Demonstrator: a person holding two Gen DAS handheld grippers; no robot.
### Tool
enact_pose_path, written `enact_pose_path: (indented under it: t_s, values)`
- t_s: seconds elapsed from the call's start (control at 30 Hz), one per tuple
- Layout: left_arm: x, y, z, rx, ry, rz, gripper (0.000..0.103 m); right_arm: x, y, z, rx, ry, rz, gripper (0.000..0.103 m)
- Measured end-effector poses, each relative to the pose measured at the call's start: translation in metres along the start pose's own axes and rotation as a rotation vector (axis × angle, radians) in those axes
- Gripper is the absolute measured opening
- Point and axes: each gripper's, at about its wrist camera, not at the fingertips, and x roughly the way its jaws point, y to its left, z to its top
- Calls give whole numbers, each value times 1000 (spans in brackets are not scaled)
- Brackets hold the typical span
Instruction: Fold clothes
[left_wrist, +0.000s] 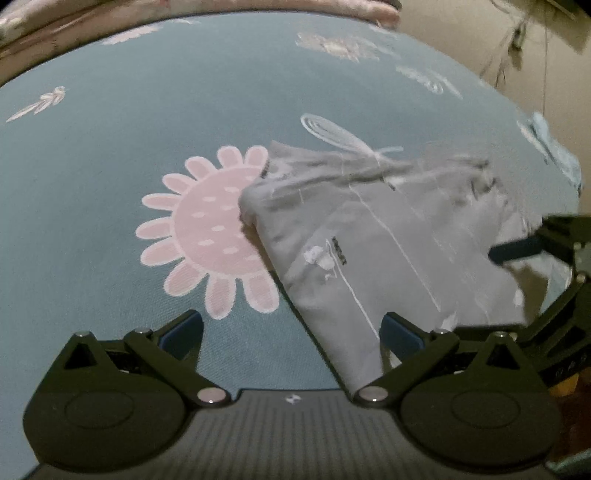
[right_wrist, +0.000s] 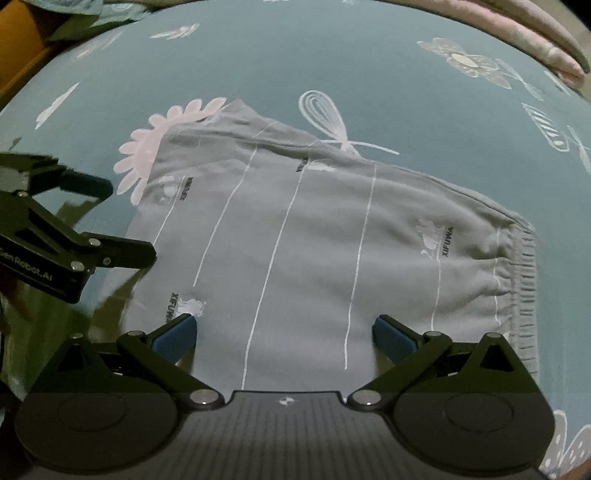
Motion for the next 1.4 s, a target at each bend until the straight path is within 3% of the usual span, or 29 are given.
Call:
enact_pose_path:
  t_s: [0.17,0.23,0.4,0.53,0.67,0.77,1.0,1.17,1.3,1.33,1.4]
  values:
    - [-5,6,3,-32,9,-16,102,-3,8,2,-19,-13,-23,103]
    - [-14,11,4,-60,6,22,102,-11,15,5,-58,-45,-42,103]
    - [-59,36,-2,-120,-100,108,102,-34,40,21,-167,-155,-61,102]
    - [-86,55,-14,-163,-139,193,100,-31,59,37,-199,-150,-26,80]
    - [-99,62,-25,-163,-157,268,83,-19,87,47,-239,-121,10,61]
    - [-101,69,-31,-196,-160,268,72,-15,106,53,-257,-115,31,58]
    - [-100,79,-43,-235,-158,252,72,3,127,76,-258,-169,-92,55]
    - [-98,85,-52,-255,-144,246,73,23,149,94,-364,-218,-180,42]
    - [-95,90,-59,-270,-127,245,74,41,157,92,-489,-178,-239,37]
    - [-94,90,-60,-270,-123,246,74,45,158,90,-517,-166,-259,27]
    - [-91,91,-61,-267,-115,247,74,48,155,89,-531,-161,-268,23]
